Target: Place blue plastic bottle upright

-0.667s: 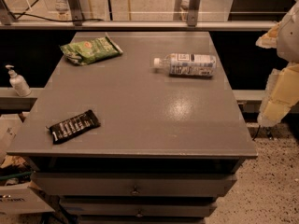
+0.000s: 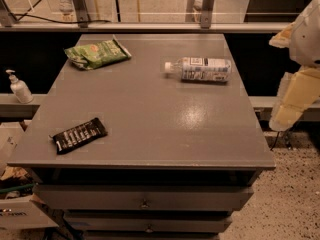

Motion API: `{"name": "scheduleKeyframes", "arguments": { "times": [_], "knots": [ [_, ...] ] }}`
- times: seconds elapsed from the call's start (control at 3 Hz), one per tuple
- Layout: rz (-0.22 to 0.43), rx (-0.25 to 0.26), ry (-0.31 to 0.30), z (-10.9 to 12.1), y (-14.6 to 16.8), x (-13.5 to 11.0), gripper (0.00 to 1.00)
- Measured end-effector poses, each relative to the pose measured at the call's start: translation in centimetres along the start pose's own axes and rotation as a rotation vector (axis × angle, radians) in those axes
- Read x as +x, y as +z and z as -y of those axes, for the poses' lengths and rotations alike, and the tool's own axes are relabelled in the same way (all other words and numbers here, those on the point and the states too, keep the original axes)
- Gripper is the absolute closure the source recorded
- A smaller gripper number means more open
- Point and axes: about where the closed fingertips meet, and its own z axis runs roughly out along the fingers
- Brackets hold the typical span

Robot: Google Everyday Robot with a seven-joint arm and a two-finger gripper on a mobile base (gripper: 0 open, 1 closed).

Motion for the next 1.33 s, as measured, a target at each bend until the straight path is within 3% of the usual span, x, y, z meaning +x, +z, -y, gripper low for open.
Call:
{"name": "scheduleKeyframes", "arguments": {
  "times": [0.67, 1.33],
  "knots": [
    [0.056, 0.087, -0.09, 6.8, 5.0, -3.8, 0.0],
    [0.07, 0.1, -0.116, 13.1, 9.6, -7.5, 0.0]
  ]
}}
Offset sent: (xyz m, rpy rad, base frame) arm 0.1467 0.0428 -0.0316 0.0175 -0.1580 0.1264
